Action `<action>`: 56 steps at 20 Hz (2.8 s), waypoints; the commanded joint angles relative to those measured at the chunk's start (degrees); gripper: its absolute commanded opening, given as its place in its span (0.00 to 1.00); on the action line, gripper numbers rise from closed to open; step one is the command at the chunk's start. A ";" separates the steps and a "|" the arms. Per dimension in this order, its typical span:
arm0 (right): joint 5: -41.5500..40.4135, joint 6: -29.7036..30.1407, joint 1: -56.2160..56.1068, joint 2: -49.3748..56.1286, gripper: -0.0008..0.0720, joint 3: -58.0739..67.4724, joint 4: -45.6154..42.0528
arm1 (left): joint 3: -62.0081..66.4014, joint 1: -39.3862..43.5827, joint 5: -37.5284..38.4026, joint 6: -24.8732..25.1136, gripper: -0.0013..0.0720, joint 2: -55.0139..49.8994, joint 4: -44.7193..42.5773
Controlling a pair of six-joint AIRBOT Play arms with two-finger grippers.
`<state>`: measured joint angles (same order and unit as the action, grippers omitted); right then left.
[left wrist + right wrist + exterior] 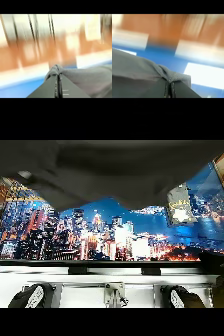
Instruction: Fold the shirts.
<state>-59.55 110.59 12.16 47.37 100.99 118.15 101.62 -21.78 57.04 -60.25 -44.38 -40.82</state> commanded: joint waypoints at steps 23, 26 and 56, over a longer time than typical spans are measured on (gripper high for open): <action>-21.66 -14.84 -4.15 28.70 0.10 -12.92 -13.07 | -23.69 3.50 7.15 -9.18 0.06 -16.33 -16.63; -2.40 -14.34 -10.54 40.41 0.10 -12.74 -13.55 | -21.75 9.33 -2.23 -8.85 0.06 -30.73 -16.63; 22.95 -21.46 -11.02 52.37 0.10 -12.44 -15.37 | -11.56 13.14 -7.65 1.27 0.06 -53.92 -9.31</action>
<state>-25.80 89.03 0.64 101.36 88.58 104.53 90.00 -7.11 37.17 -62.70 -99.57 -50.13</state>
